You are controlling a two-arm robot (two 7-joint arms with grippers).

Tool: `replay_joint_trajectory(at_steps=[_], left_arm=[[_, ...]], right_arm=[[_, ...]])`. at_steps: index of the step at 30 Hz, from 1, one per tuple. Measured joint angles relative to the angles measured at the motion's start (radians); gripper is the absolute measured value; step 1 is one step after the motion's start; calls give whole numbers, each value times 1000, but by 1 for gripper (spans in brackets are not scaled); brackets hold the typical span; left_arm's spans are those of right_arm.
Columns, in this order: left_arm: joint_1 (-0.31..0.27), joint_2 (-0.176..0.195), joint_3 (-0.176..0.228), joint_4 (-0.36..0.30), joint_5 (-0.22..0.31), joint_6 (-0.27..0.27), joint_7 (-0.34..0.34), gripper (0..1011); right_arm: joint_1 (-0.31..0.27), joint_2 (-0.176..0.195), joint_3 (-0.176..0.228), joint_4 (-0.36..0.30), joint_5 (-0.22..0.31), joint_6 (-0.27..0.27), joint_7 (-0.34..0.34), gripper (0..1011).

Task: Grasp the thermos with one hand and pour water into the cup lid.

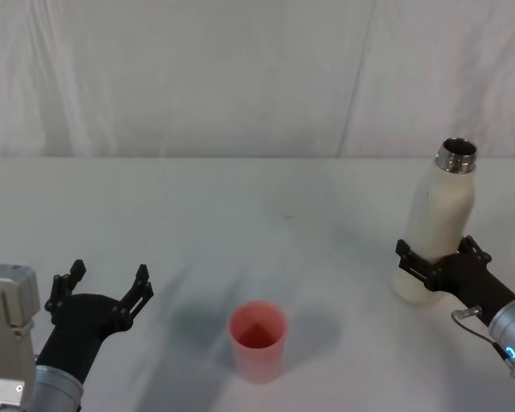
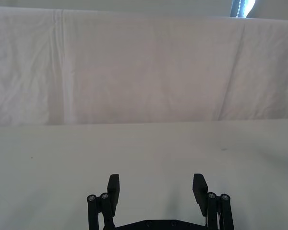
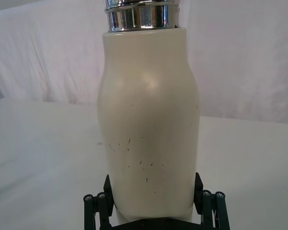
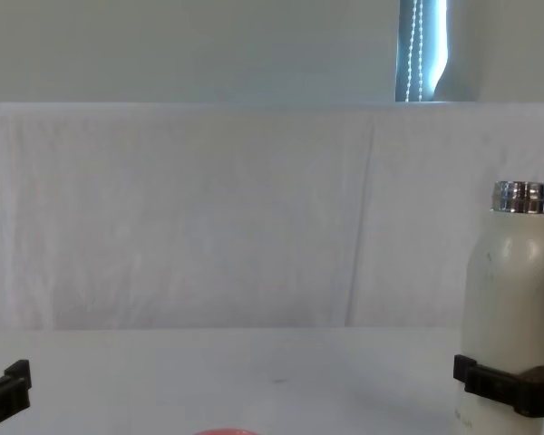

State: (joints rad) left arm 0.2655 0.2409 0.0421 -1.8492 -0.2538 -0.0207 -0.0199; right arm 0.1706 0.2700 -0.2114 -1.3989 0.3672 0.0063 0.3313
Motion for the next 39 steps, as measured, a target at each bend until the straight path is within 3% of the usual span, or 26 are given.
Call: replay_joint_trajectory(at_steps=[18,39], left_arm=[[0,0,0,0,0,0,0,1001],[0,0,0,0,0,0,0,1001]], right_arm=[[21,-8,-22,42,-34,-50,-24,950],[18,-11,-21,44,-39,-59,-21,975]])
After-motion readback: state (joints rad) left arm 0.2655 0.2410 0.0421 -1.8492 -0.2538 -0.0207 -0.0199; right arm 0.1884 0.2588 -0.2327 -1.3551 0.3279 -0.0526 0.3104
